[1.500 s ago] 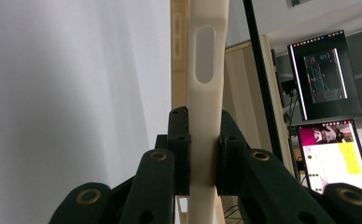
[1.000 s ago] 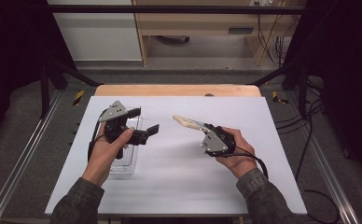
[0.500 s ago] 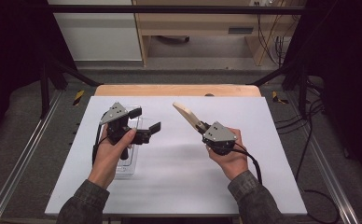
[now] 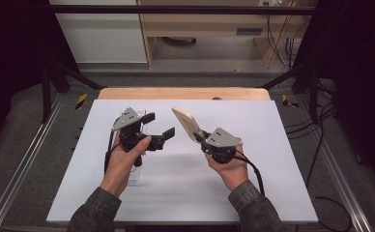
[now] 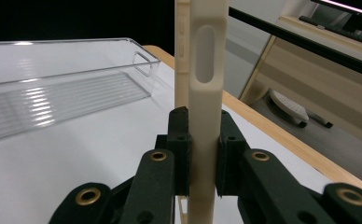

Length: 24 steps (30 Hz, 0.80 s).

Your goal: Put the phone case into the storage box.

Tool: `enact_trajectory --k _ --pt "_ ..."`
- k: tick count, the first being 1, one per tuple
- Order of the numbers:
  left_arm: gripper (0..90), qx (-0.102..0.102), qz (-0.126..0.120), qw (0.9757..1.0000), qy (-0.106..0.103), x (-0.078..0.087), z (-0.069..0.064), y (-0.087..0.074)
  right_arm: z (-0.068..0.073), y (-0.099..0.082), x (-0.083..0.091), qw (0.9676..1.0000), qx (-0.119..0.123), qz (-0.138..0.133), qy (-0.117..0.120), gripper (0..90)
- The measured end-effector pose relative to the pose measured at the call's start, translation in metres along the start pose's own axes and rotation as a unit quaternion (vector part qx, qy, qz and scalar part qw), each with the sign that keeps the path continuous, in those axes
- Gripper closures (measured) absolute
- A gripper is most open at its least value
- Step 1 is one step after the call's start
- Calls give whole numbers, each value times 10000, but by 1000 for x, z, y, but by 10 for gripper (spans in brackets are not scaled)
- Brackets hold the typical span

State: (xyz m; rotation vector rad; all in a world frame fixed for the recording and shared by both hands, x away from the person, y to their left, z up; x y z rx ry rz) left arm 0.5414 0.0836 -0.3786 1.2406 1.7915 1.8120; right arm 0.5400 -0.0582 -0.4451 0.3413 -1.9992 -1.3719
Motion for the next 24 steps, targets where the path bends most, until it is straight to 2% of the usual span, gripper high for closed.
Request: enact_trajectory --k 5,11,19,22,24 --pt "29 19 -10 9999 -101 -6 -8 0 7 1 -3 9999 -64 -28 93 797" --pt "26 151 -38 9998 -130 -10 -9 -1 13 0 -6 9997 -161 -42 180 797" --pt "20 201 -14 9997 -126 -14 -11 -2 20 2 -8 9991 -279 -90 309 796" --pt "20 206 -12 9997 -121 -16 -12 -3 24 3 -8 9979 -441 -131 449 796" --pt "20 198 -6 9998 -102 -17 -12 -3 26 4 -9 9977 -446 -132 484 796"
Point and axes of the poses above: each handheld gripper's, and its own axes: x roughly backward along the jaws, y roughly out of its top, z roughly to its left, the point moved 9 cm from there along -x, roughly forward along the jaws, and after that the axes turned 7 degrees about z, right-handed, at the moved point
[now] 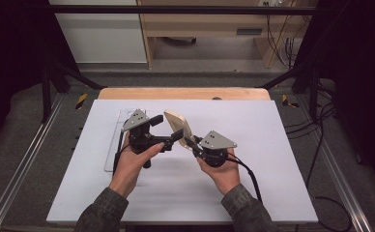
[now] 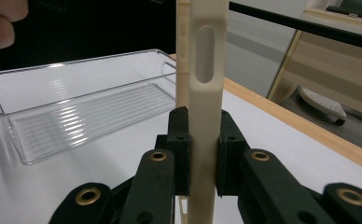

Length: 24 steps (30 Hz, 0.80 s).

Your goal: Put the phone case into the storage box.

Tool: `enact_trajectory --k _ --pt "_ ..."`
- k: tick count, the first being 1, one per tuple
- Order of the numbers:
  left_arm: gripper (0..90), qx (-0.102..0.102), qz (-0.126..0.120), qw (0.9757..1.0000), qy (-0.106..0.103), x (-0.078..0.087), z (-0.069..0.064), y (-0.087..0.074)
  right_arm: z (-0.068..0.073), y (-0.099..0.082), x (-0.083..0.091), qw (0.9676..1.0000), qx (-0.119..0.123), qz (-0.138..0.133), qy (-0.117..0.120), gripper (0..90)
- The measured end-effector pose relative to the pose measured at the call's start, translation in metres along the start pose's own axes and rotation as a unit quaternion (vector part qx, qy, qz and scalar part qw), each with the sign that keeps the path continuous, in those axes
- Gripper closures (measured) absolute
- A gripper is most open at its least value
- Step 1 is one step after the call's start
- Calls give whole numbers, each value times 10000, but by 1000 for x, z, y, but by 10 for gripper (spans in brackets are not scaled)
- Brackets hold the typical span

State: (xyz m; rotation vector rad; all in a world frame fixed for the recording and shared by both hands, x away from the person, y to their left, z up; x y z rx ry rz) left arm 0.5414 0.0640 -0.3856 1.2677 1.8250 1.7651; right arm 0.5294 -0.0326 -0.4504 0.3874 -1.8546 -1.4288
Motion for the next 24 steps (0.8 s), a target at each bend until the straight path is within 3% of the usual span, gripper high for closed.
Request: enact_trajectory --k 24 --pt "17 101 -83 9997 213 -9 2 1 21 -2 -8 9993 -199 36 310 795"
Point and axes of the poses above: each handheld gripper's, and its own axes: x roughly backward along the jaws, y roughly out of its top, z roughly to its left, the point moved 9 cm from there along -x, roughly forward along the jaws, and after that the axes turned 7 degrees about z, right-handed, at the moved point
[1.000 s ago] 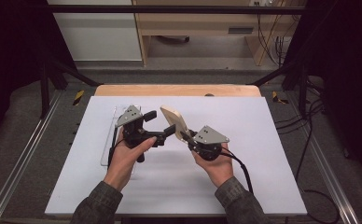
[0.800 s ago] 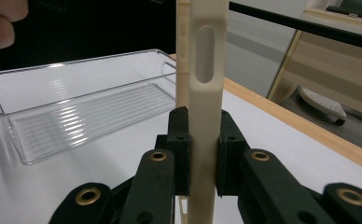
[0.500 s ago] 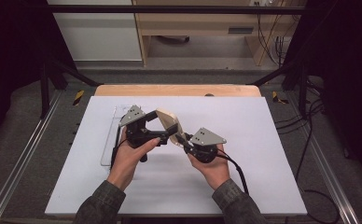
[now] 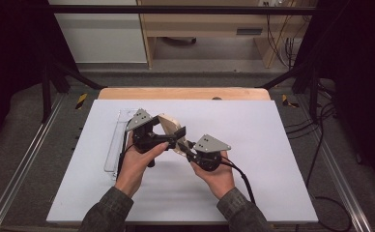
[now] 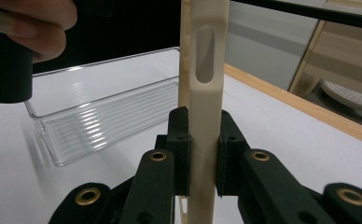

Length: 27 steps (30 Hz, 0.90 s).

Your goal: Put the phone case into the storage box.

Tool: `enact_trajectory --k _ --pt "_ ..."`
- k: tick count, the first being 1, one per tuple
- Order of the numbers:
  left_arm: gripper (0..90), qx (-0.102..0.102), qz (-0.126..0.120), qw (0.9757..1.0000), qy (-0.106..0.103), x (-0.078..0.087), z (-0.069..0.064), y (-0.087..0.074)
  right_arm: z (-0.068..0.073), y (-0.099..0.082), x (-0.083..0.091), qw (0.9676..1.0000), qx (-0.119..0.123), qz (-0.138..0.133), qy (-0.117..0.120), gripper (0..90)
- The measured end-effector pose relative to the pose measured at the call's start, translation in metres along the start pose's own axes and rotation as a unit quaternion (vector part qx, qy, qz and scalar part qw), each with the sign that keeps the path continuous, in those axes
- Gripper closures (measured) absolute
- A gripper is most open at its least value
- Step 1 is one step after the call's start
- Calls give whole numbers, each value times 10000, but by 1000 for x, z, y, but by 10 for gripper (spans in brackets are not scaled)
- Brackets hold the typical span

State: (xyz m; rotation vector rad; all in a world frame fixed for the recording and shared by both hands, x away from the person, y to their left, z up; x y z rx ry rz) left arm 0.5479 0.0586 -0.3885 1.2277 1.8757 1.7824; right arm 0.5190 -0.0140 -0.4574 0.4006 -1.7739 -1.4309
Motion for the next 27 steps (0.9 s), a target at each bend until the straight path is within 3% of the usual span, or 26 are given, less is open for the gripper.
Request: enact_trajectory --k 11,27 --pt "82 -10 -26 9999 160 1 2 -1 1 0 0 9999 -90 -7 46 795" --pt "101 22 33 9998 193 3 2 -2 2 0 -1 9999 -117 13 84 794"
Point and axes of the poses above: each handheld gripper's, and its own axes: x roughly backward along the jaws, y roughly out of its top, z roughly to its left, the point moved 9 cm from there along -x, roughly forward along the jaws, and after that the axes turned 7 degrees about z, right-handed, at the moved point
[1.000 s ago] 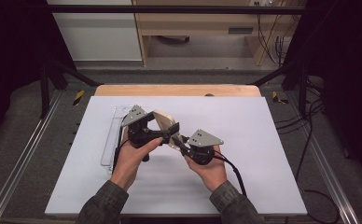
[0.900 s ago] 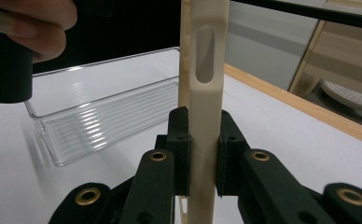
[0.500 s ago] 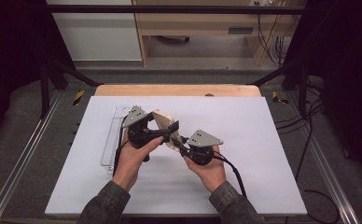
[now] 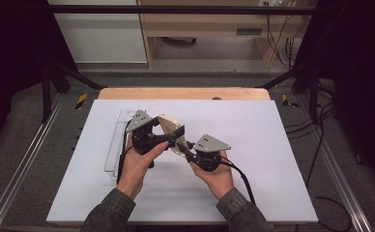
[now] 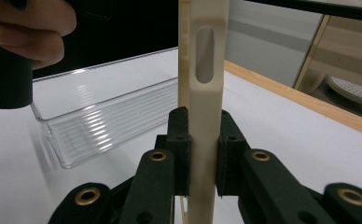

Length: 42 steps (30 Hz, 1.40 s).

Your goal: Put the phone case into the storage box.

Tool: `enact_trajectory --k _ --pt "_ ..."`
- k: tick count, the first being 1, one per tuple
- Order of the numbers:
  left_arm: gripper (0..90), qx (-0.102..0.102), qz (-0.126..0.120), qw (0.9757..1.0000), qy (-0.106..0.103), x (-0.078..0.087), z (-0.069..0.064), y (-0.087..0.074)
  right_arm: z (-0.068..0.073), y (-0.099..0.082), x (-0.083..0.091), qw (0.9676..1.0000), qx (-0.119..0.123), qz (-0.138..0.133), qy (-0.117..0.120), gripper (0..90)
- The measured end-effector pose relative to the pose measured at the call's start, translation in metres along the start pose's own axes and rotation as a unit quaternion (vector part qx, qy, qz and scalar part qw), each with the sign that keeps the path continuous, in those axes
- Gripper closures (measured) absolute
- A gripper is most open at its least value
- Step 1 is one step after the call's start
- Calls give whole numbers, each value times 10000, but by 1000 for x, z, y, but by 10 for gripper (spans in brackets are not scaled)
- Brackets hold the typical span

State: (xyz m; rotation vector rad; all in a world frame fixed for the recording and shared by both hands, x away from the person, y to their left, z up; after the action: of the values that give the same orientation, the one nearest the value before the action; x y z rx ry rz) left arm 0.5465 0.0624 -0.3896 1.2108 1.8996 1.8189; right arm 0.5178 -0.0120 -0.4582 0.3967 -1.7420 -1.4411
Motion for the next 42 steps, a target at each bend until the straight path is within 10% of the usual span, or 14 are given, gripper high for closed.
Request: enact_trajectory --k 34,42 --pt "111 -108 70 9999 58 -1 2 -2 0 -2 -5 9999 118 112 18 780" --pt "112 -151 65 9998 128 -1 3 -1 -1 -2 -6 9997 152 171 -37 659"
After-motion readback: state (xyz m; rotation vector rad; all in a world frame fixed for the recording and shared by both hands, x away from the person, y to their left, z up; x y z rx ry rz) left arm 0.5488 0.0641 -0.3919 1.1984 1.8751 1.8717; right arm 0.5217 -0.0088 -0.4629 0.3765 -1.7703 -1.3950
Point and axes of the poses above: each handheld gripper's, and its own axes: x roughly backward along the jaws, y roughly out of its top, z roughly to its left, the point moved 9 cm from there along -x, roughly forward along the jaws, and after that the axes turned 7 degrees about z, right-handed, at the moved point
